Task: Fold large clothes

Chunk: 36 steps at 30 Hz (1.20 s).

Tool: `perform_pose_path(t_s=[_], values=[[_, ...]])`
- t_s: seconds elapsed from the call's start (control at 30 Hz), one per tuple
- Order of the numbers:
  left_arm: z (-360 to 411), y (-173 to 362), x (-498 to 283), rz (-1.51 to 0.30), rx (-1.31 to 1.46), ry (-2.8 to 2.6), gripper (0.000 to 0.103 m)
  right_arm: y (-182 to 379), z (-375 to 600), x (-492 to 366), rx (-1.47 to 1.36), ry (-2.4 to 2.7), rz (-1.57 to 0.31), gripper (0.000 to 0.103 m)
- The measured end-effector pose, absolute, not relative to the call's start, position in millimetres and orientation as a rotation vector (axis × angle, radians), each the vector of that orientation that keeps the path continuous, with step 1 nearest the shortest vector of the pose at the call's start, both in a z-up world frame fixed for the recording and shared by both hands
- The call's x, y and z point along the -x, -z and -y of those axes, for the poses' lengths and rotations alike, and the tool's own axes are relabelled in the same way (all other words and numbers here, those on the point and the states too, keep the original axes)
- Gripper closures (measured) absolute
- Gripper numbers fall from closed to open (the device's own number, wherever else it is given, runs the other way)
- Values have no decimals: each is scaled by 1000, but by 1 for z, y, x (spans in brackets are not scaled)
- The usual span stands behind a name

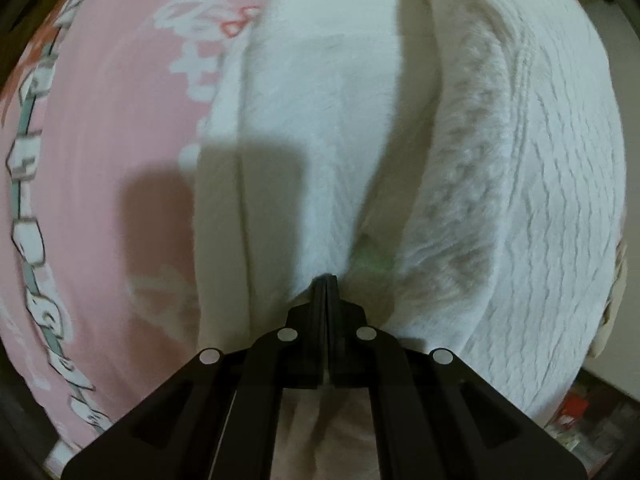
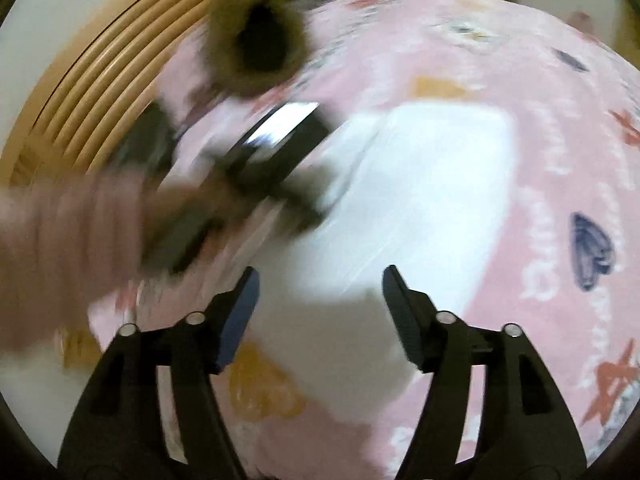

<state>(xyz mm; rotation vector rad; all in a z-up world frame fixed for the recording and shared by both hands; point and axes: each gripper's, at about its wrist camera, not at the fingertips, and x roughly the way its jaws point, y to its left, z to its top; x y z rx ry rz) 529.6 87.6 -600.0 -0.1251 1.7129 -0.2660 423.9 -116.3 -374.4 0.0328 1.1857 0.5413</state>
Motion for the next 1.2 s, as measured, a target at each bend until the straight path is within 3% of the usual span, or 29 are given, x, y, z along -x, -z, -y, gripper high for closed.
perform_pose_path(t_s=[0.2, 0.3, 0.43, 0.6, 0.67, 0.7, 0.73, 0.97, 1.2], values=[[-98, 598, -503, -1665, 219, 216, 101, 400, 89, -576, -106, -378, -1402, 37], [-98, 597, -492, -1630, 239, 191, 101, 435, 47, -623, 46, -294, -1489, 37], [-96, 596, -482, -1594, 231, 177, 101, 487, 24, -635, 160, -151, -1624, 37], [-93, 594, -464, -1571, 182, 183, 101, 515, 18, -629, 359, -75, -1648, 38], [-79, 591, -460, -1567, 184, 179, 101, 518, 21, -630, 347, -76, -1652, 54], [-80, 590, -459, -1564, 188, 175, 101, 520, 21, -630, 328, -109, -1666, 79], [-83, 591, -458, -1562, 192, 172, 101, 520, 25, -630, 302, -129, -1675, 82], [-94, 589, -461, -1541, 232, 157, 101, 490, 68, -635, -70, -338, -1659, 90], [-112, 576, -438, -1521, 286, 151, 101, 420, 54, -620, -80, -682, -1524, 90]])
